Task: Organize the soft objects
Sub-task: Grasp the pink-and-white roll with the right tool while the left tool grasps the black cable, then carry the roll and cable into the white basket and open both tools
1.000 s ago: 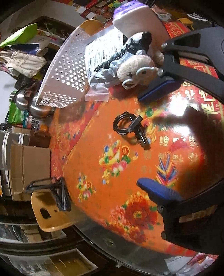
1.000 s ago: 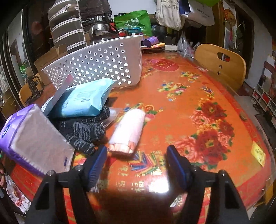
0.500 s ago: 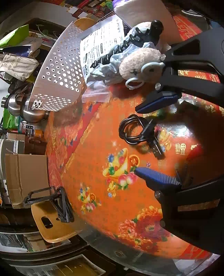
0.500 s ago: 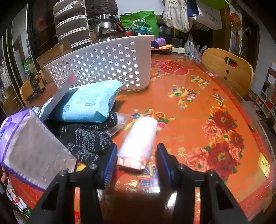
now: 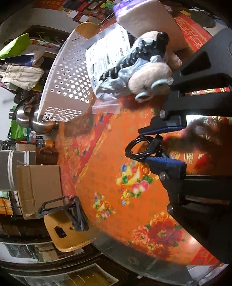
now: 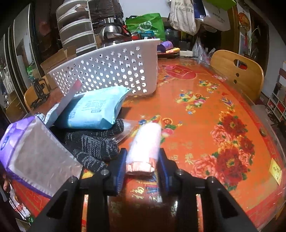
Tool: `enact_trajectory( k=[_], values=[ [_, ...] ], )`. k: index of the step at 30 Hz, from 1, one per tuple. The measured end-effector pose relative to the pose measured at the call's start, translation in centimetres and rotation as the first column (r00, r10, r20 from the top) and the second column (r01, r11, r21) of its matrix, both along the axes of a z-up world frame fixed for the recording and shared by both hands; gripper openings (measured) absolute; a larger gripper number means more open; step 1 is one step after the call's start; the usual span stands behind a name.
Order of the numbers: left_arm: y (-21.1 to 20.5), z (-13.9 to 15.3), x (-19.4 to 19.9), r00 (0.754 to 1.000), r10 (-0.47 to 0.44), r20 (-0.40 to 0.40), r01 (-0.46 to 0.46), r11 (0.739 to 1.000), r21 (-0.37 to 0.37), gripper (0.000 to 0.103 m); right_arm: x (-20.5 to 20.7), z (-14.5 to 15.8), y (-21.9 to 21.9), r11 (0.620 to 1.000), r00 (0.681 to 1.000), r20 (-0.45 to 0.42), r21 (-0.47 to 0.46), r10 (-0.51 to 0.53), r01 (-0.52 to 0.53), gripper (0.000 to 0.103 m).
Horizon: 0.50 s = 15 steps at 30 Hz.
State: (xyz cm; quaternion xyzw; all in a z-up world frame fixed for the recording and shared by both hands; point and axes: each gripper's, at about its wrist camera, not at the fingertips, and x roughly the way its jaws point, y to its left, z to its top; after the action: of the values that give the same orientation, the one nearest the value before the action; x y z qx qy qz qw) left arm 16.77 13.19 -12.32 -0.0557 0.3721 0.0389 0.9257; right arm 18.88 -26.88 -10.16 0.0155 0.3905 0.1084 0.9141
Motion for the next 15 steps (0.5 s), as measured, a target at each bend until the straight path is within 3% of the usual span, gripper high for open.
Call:
enact_trajectory(
  k=[15],
  values=[
    [0.3,1.8,-1.3,0.999,0.024,0.045,-0.024,1.0,-0.001,0.021,-1.3,1.9,-1.1,1.0,0.997,0.073,0.016,-0.008,0.007,0.029]
  ],
)
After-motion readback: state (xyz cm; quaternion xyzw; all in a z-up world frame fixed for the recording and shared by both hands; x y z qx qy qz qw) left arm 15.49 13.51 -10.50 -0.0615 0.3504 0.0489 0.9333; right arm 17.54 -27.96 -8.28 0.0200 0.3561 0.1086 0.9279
